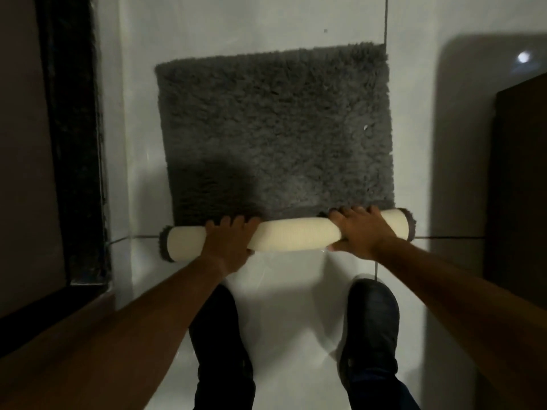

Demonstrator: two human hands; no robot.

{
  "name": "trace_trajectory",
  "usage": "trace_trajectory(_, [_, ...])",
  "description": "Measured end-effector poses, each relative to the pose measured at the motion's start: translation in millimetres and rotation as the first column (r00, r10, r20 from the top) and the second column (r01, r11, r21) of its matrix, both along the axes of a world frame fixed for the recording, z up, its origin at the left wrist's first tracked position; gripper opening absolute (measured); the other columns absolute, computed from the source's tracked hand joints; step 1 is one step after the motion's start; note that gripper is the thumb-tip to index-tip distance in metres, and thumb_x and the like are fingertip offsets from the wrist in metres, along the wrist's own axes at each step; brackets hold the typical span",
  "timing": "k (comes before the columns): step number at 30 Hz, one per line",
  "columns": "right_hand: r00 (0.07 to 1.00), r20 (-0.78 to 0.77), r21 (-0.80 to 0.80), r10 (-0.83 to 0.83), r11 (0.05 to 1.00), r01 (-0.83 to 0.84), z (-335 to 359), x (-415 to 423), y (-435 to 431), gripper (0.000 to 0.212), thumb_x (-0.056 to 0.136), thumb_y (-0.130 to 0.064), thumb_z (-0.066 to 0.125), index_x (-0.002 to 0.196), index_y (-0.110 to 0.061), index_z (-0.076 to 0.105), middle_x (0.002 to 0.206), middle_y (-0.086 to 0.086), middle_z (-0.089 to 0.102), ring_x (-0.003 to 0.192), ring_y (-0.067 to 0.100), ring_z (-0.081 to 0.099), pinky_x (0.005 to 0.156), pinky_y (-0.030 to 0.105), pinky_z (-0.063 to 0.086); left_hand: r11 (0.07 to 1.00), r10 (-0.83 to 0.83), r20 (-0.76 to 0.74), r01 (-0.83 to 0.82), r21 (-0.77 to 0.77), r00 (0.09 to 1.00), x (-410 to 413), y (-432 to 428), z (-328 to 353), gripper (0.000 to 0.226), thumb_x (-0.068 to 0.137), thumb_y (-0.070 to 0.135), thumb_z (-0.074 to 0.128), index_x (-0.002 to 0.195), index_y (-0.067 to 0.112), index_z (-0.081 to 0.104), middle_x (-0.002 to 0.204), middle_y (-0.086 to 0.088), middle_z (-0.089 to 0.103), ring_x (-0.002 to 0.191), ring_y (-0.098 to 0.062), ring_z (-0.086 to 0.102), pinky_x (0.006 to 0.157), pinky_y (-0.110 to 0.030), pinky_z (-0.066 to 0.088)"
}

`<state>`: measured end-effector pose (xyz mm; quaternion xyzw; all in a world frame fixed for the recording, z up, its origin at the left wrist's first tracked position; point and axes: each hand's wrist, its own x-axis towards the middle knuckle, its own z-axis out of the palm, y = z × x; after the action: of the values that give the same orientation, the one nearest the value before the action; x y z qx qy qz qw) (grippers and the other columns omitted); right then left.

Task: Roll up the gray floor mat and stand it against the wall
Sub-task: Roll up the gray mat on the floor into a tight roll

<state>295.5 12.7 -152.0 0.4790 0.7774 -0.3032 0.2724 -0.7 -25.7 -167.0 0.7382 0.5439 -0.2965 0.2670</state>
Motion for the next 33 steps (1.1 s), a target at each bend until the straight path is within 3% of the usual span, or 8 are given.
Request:
trace_trajectory(6, [0.992, -0.082, 0.284, -0.094, 0.952, 0.113, 6, 1, -63, 0.093, 0.088, -0.074, 0.037, 0.157, -0.014, 0.018, 0.163, 0.017, 0.02, 0.15, 0.039, 0.014, 0.115, 0.068, 0.01, 0.967, 0.113, 0.055, -0.097, -0.238, 0.992, -9, 35, -4, 0.084, 0.089, 0.046, 0.064, 0.154, 0.029, 0.013, 0.157, -0.015, 0.019, 0.143, -0.035, 0.015, 0.114, -0.061, 0.014])
trace_trajectory(9, [0.997, 0.031, 0.189, -0.063, 0.98, 0.056, -3, -2, -35, 0.118, 0.072, -0.094, 0.016, 0.158, -0.016, -0.004, 0.165, 0.016, -0.008, 0.151, 0.037, -0.013, 0.115, 0.068, -0.001, 0.991, 0.076, 0.196, -0.096, 0.093, 0.978, -9, 28, 6, 0.077, 0.092, 0.033, 0.064, 0.154, 0.028, 0.019, 0.158, -0.017, 0.023, 0.147, -0.035, 0.014, 0.117, -0.062, 0.011])
trace_trajectory(12, [0.989, 0.129, 0.229, -0.066, 0.973, 0.035, -18, -10, 30, 0.132, 0.06, -0.102, 0.014, 0.156, -0.017, -0.012, 0.164, 0.015, -0.017, 0.149, 0.036, -0.022, 0.113, 0.07, -0.008, 0.905, -0.014, 0.286, -0.11, 0.412, 0.958, -4, -14, 14, 0.073, 0.089, 0.032, 0.062, 0.152, 0.02, 0.029, 0.157, -0.018, 0.032, 0.146, -0.04, 0.022, 0.114, -0.067, 0.016])
trace_trajectory(16, [0.997, 0.071, 0.321, -0.014, 0.947, -0.009, -9, -12, 66, 0.127, 0.067, -0.099, 0.017, 0.158, -0.012, -0.001, 0.166, 0.017, -0.005, 0.151, 0.036, -0.01, 0.114, 0.071, -0.002, 0.962, -0.023, 0.035, 0.012, 0.273, 0.999, 2, -4, 5, 0.126, 0.069, 0.077, 0.062, 0.155, 0.022, -0.013, 0.165, -0.015, -0.01, 0.148, -0.042, -0.012, 0.109, -0.077, -0.001])
trace_trajectory(19, [0.998, -0.063, 0.434, 0.022, 0.901, 0.007, -1, -7, 44, 0.111, 0.08, -0.087, 0.03, 0.157, -0.009, 0.012, 0.165, 0.019, 0.009, 0.152, 0.038, 0.003, 0.114, 0.072, 0.004, 0.943, 0.02, 0.004, -0.02, 0.331, 1.0, 3, 50, -7, 0.141, 0.059, 0.077, 0.072, 0.153, 0.024, -0.018, 0.164, -0.016, -0.009, 0.147, -0.046, -0.01, 0.107, -0.078, -0.002])
trace_trajectory(25, [0.997, 0.008, 0.435, -0.078, 0.898, 0.066, -8, -25, 80, 0.11, 0.073, -0.059, 0.074, 0.155, -0.01, 0.017, 0.157, 0.025, 0.027, 0.145, 0.045, 0.021, 0.114, 0.071, 0.006, 0.949, 0.043, -0.018, -0.036, 0.313, 0.999, -2, 123, 1, 0.108, 0.067, 0.05, 0.083, 0.152, 0.029, 0.019, 0.143, -0.015, 0.044, 0.126, -0.041, 0.042, 0.104, -0.072, 0.027])
trace_trajectory(28, [0.999, 0.033, 0.434, -0.04, 0.901, 0.022, -7, -27, 88, 0.09, 0.076, -0.052, 0.076, 0.144, -0.012, 0.033, 0.139, 0.024, 0.048, 0.13, 0.044, 0.041, 0.109, 0.07, 0.025, 0.955, 0.071, 0.019, -0.073, 0.288, 0.997, 0, 115, 6, 0.09, 0.074, 0.046, 0.078, 0.147, 0.029, 0.028, 0.138, -0.014, 0.049, 0.121, -0.041, 0.046, 0.1, -0.068, 0.032])
trace_trajectory(33, [0.996, 0.008, 0.254, 0.094, 0.963, -0.093, 6, -5, 37, 0.082, 0.079, -0.059, 0.068, 0.144, -0.023, 0.034, 0.141, 0.015, 0.05, 0.128, 0.038, 0.045, 0.108, 0.063, 0.03, 0.996, 0.066, 0.011, -0.066, 0.065, 0.998, 4, 46, 15, 0.087, 0.079, 0.053, 0.071, 0.147, 0.028, 0.023, 0.142, -0.012, 0.045, 0.125, -0.039, 0.045, 0.102, -0.063, 0.036])
